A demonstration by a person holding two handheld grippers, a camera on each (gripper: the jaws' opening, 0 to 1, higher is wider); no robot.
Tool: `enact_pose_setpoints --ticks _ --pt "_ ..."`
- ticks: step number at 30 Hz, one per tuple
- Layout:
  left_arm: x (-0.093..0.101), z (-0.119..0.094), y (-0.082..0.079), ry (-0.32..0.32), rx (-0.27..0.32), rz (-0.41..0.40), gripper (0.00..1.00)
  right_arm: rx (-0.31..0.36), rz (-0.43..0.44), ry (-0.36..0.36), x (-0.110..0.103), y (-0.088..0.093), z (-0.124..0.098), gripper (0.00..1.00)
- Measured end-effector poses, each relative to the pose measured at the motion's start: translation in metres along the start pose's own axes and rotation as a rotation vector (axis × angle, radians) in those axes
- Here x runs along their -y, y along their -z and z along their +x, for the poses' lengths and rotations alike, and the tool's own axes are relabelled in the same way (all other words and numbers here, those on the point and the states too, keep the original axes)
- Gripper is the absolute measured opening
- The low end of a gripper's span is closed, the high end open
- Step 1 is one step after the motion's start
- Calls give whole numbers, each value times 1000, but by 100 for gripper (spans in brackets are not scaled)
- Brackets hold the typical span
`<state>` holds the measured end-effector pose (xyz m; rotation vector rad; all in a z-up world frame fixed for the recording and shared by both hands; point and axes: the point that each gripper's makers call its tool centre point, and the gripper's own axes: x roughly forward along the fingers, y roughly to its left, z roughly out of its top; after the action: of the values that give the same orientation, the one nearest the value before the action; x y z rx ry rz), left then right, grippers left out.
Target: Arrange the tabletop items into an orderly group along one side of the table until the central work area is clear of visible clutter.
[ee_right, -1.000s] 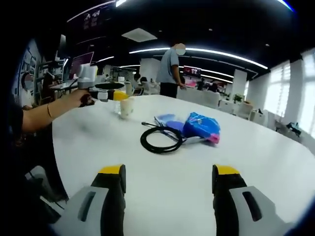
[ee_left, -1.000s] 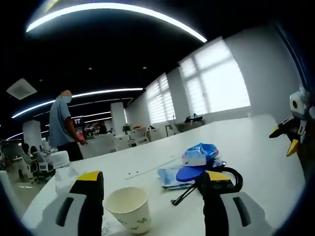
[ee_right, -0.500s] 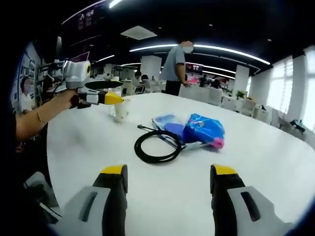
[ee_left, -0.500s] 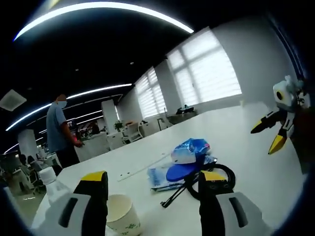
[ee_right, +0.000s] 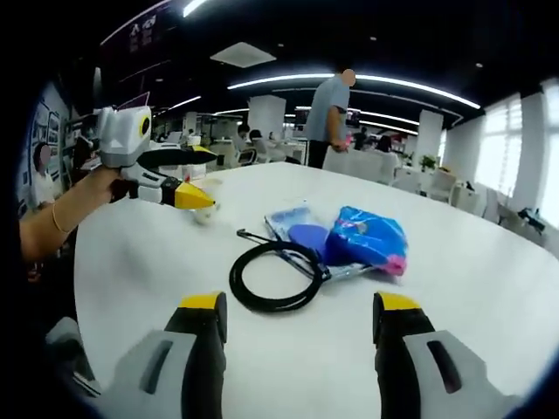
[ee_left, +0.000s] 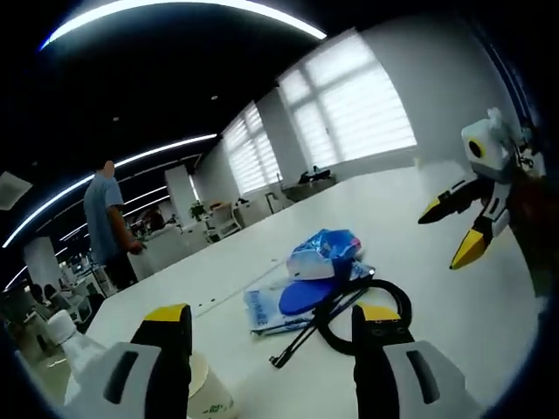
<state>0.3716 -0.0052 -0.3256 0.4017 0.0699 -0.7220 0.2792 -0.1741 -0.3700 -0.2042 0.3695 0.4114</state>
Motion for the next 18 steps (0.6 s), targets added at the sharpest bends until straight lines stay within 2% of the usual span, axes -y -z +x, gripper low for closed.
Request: enact_pose_setpoints --ticks 14,17,18 --pt "14 15 3 45 -35 7 70 -13 26 -3 0 -1 19 63" --pt "21 19 13 59 -105 51 69 -26 37 0 2 2 24 62" --pt "22 20 13 59 -106 52 69 -28 38 0 2 3 24 61"
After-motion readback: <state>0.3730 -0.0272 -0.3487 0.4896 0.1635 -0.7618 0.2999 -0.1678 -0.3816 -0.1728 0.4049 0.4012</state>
